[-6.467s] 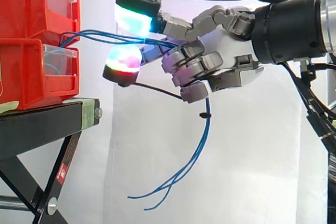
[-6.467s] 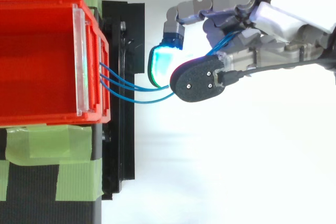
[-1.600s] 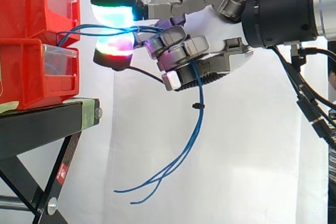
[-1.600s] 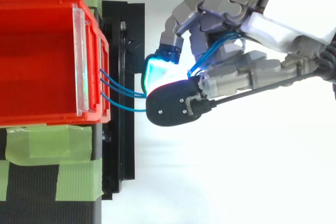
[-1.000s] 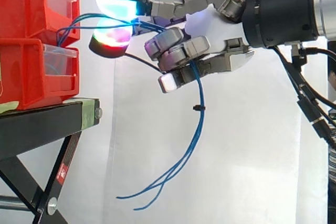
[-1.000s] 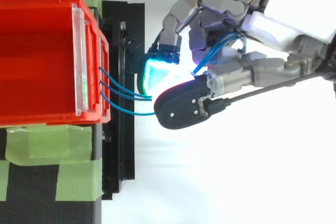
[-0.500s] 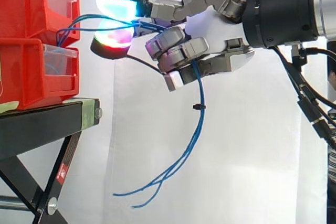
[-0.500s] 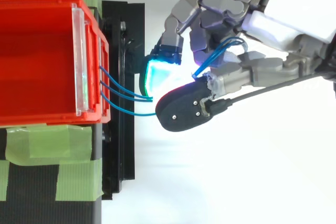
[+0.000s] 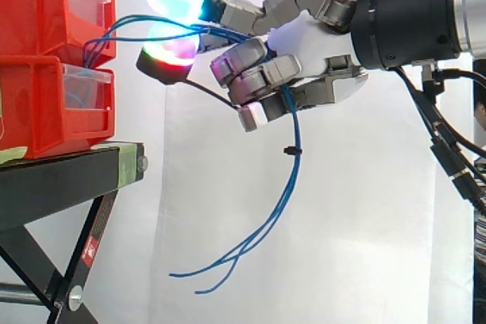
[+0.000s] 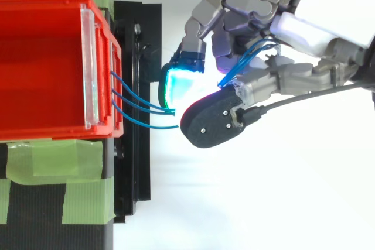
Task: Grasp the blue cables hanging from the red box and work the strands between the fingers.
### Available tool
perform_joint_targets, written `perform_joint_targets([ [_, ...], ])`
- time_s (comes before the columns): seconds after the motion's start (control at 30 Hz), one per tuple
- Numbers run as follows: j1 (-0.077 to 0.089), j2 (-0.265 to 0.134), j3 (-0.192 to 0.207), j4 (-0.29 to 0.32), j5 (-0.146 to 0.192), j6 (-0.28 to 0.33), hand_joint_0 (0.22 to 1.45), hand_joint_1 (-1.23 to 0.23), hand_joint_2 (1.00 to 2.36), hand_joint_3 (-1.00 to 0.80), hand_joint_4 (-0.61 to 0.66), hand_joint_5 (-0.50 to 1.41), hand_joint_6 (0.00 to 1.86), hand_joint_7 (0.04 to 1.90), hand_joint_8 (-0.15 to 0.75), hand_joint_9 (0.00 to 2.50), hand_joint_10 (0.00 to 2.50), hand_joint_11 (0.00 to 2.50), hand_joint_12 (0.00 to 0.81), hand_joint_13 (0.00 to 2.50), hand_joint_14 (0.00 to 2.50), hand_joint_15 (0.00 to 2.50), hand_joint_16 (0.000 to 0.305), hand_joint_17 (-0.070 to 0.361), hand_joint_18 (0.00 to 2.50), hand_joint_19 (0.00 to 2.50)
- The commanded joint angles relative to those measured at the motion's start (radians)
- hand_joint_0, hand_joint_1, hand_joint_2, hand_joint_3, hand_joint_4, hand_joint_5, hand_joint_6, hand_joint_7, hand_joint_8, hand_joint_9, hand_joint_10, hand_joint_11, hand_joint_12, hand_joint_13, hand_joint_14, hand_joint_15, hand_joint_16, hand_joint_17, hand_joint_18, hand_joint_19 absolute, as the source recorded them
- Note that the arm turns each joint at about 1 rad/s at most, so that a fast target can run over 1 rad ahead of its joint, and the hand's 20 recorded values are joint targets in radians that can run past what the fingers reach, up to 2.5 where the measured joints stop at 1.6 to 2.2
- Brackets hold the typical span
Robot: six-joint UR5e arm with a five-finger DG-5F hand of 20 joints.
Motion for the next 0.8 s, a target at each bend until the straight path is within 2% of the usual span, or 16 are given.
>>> perform_joint_targets([
  [0.0,0.000,-0.001,0.000,0.000,0.000,0.000,0.90,-0.73,1.00,-0.91,0.10,-0.14,1.57,0.67,0.317,0.51,2.50,1.29,0.393,0.93,2.50,1.28,0.051,0.116,1.25,1.08],
  [0.13,0.000,-0.001,0.000,0.000,-0.001,0.000,0.97,-0.73,1.01,-0.68,0.07,-0.13,1.60,0.66,0.318,0.52,2.50,1.30,0.400,0.95,2.50,1.28,0.051,0.114,1.27,1.10],
  [0.27,0.000,-0.001,0.000,-0.001,0.000,0.000,1.00,-0.75,1.01,-0.23,0.05,-0.13,1.62,0.66,0.322,0.51,2.50,1.25,0.404,0.96,2.50,1.27,0.053,0.119,1.28,1.08],
  [0.3,0.000,-0.001,0.000,0.000,0.000,0.000,1.01,-0.75,1.01,-0.21,0.05,-0.13,1.62,0.65,0.325,0.51,2.50,1.25,0.405,0.96,2.50,1.26,0.053,0.119,1.29,1.06],
  [0.33,0.000,-0.001,0.000,0.000,0.000,0.000,1.01,-0.75,1.01,-0.22,0.07,-0.14,1.62,0.65,0.325,0.52,2.50,1.22,0.406,0.96,2.50,1.27,0.053,0.120,1.29,1.04],
  [0.37,0.000,-0.001,0.000,0.000,0.000,0.000,0.95,-0.71,1.01,-0.45,0.08,-0.15,1.56,0.66,0.315,0.52,2.50,1.28,0.398,0.95,2.50,1.30,0.052,0.116,1.27,1.12],
  [0.43,0.000,-0.001,0.000,-0.001,0.000,0.000,0.84,-0.69,1.01,-0.85,0.09,-0.15,1.53,0.67,0.315,0.52,2.50,1.28,0.408,0.94,2.50,1.29,0.051,0.115,1.24,1.07],
  [0.47,0.000,0.001,0.000,0.000,0.000,0.000,0.84,-0.68,1.00,-0.90,0.09,-0.15,1.53,0.68,0.315,0.52,2.50,1.28,0.406,0.94,2.50,1.27,0.052,0.117,1.23,1.06],
  [0.5,0.000,-0.001,0.000,0.000,0.000,0.000,0.86,-0.67,1.01,-0.87,0.09,-0.15,1.53,0.67,0.315,0.52,2.50,1.26,0.399,0.93,2.50,1.28,0.051,0.115,1.23,1.06],
  [0.57,0.000,-0.001,0.000,0.000,0.000,0.000,0.91,-0.68,1.01,-0.69,0.08,-0.14,1.52,0.67,0.314,0.53,2.50,1.26,0.395,0.93,2.50,1.28,0.050,0.112,1.23,1.05],
  [0.6,0.000,-0.001,0.000,0.000,0.000,0.000,0.92,-0.68,1.01,-0.67,0.08,-0.14,1.52,0.67,0.318,0.53,2.50,1.28,0.397,0.93,2.50,1.28,0.051,0.114,1.23,1.07],
  [0.77,0.000,0.001,0.000,0.000,0.000,0.000,0.90,-0.73,1.01,-0.75,0.09,-0.15,1.52,0.68,0.321,0.52,2.50,1.30,0.405,0.93,2.50,1.30,0.052,0.117,1.23,1.09],
])
